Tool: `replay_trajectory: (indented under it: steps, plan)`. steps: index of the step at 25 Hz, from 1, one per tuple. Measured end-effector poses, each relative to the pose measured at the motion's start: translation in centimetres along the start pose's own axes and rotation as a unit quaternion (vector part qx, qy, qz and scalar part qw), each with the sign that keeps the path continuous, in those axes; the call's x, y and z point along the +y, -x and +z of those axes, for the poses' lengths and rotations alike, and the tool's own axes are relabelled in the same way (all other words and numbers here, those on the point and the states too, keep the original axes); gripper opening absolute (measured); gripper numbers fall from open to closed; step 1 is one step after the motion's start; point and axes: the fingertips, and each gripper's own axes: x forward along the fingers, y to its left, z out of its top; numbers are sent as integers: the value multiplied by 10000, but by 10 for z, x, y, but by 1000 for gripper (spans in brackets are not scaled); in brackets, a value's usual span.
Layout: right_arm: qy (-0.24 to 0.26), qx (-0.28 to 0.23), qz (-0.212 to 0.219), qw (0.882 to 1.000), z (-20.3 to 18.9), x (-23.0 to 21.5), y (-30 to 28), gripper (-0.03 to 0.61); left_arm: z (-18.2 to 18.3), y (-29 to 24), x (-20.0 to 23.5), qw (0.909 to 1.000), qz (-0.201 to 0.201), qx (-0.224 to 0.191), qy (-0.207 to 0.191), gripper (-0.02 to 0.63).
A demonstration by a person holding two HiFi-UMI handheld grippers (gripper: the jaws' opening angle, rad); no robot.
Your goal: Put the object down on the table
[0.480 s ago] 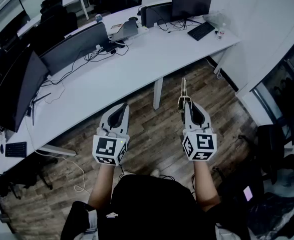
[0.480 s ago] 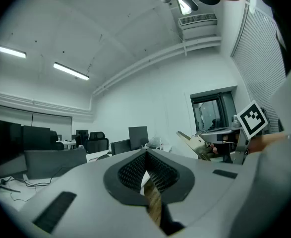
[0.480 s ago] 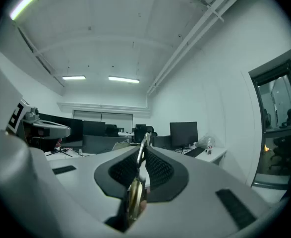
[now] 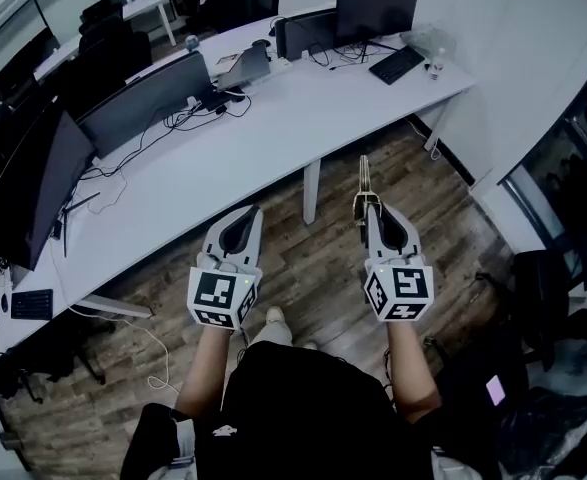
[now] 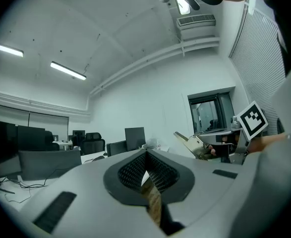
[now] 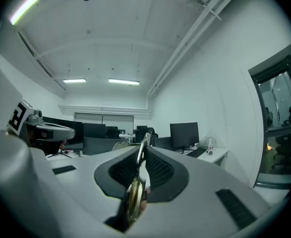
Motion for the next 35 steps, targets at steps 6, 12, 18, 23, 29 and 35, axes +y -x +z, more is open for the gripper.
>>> replay_trajectory:
  steps: [6,12,18,23,29,35]
  plan:
    - [24,-4,-35,10000,0,-11,-9,43,-3,-21,-3,9999,-113,-33,43,12]
    - [14,44,-67,10000,-4,-25,-40,43,-9,-59,7,9997,-206,-17,90,12]
    - [-19,129,-111,9999,-12,-36,-89,43,-18,-105,34,9995,-271,49,146,12]
    - [-53,233,-165,9996,-17,-44,-140,43,-26,-150,64,9991,-337,123,217,12]
    - [-44,324,-224,9992,-16,-52,-209,43,-30,-210,107,9984,-434,196,315,12]
    - [-68,355,-325,9988,-10,-58,-271,43,-31,-263,146,9974,-571,262,361,12]
